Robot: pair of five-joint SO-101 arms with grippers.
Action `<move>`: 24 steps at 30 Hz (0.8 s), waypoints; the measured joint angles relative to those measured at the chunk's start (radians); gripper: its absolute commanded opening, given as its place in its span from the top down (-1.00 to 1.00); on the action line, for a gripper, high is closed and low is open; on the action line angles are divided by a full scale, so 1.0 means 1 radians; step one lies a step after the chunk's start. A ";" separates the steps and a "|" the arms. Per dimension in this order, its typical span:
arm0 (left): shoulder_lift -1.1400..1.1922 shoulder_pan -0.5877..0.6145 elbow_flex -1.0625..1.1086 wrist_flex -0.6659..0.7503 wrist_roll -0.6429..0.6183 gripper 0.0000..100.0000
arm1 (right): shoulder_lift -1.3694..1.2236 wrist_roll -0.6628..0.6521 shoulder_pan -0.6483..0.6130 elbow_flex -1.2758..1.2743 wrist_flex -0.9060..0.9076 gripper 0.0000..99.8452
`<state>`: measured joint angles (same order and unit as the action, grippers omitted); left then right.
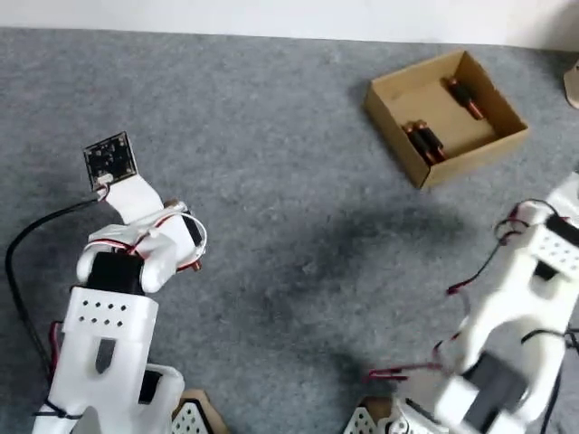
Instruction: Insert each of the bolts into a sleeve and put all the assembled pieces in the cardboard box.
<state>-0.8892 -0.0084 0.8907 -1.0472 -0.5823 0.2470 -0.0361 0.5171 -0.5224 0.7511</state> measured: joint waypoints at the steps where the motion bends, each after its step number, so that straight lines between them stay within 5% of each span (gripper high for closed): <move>1: 0.000 -0.002 0.000 -0.015 0.002 0.99 | 0.057 0.002 -0.029 -0.023 0.017 0.99; 7: 0.000 -0.002 0.000 -0.034 0.000 0.99 | 0.397 0.006 -0.215 -0.195 0.103 0.99; 17: 0.000 -0.008 0.000 0.216 -0.003 0.99 | 0.941 0.012 -0.526 -0.493 0.133 0.99; 24: 0.000 -0.127 0.000 0.354 -0.003 0.99 | 1.175 0.101 -0.657 -0.663 0.133 0.99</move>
<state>-0.8892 -0.1358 0.8907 -0.6928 -0.5854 1.4223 0.0652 -0.1396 -1.1853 0.8846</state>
